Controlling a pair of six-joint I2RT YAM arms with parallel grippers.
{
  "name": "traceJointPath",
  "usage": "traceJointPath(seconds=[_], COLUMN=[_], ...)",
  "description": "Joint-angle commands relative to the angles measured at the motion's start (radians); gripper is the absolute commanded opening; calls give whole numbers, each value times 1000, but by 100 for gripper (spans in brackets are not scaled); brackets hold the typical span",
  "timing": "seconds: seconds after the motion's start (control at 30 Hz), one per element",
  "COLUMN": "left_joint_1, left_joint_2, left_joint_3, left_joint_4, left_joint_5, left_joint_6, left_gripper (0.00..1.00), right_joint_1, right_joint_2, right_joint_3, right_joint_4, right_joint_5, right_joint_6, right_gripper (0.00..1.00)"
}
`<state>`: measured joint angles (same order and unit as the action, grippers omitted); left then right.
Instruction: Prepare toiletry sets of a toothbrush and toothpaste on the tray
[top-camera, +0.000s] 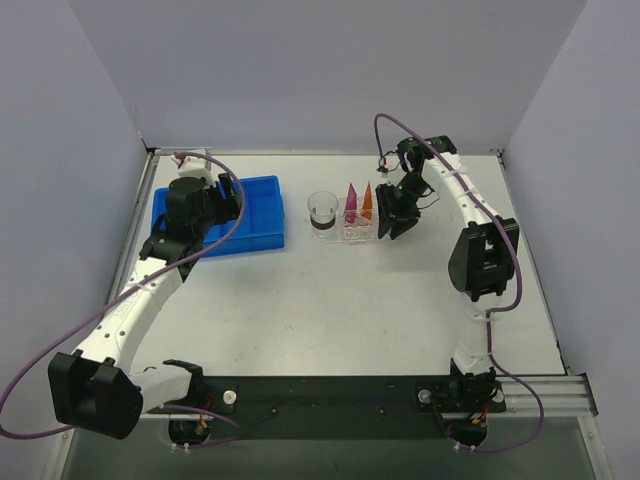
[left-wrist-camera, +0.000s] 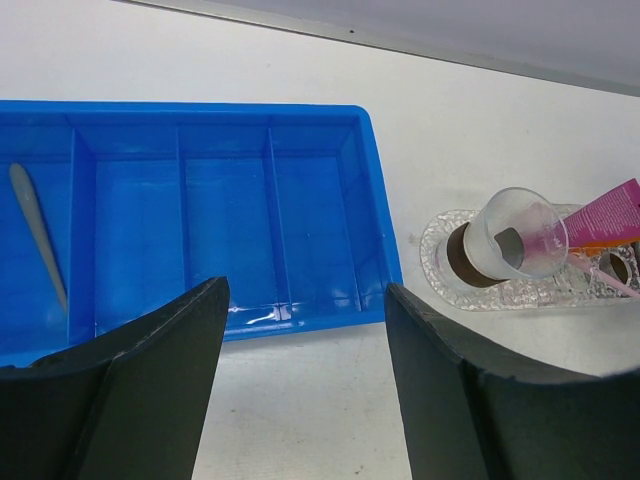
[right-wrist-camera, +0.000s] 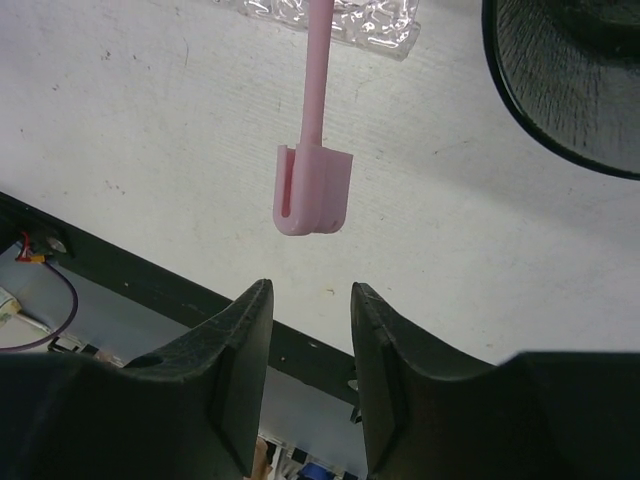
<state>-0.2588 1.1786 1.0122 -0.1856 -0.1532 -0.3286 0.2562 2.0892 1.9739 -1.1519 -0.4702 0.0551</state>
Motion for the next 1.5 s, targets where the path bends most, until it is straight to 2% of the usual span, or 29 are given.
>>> traceJointPath(seconds=[0.0, 0.3, 0.47, 0.53, 0.67, 0.73, 0.77, 0.8, 0.9, 1.03, 1.07, 1.2, 1.47], left_joint_1=[7, 9, 38, 52, 101, 180, 208, 231, 302, 375, 400, 414, 426], left_joint_2=[-37, -45, -51, -76, -51, 9, 28, 65, 133, 242, 265, 387, 570], left_joint_3=[34, 31, 49, 26, 23, 46, 70, 81, 106, 143, 152, 190, 275], left_joint_4=[5, -24, -195, -236, -276, -316, -324, -322, -273, -242, -236, -184, -66], left_joint_5=[-17, -62, -186, -190, -227, -247, -259, -269, -289, -240, -191, -134, -2], left_joint_6=[-1, -7, -61, -56, -49, -55, -52, -46, 9, 57, 63, 111, 187], left_gripper=[73, 73, 73, 72, 66, 65, 62, 54, 45, 37, 36, 30, 33], right_joint_1=[3, 3, 5, 5, 5, 5, 3, 3, 2, 2, 2, -2, -2], right_joint_2=[2, -55, -161, -193, -279, -302, -317, -323, -337, -357, -371, -400, -416], right_joint_3=[36, 28, 3, -17, -46, -63, -66, -66, -64, -61, -64, -78, -90], right_joint_4=[-25, 27, 147, 185, 273, 291, 303, 305, 310, 317, 325, 353, 370], right_joint_5=[24, 56, 131, 148, 196, 217, 223, 228, 240, 252, 258, 274, 274], right_joint_6=[0, 0, 34, 46, 86, 91, 95, 94, 89, 91, 91, 98, 126], right_gripper=[35, 41, 42, 42, 42, 42, 42, 42, 42, 42, 42, 42, 42])
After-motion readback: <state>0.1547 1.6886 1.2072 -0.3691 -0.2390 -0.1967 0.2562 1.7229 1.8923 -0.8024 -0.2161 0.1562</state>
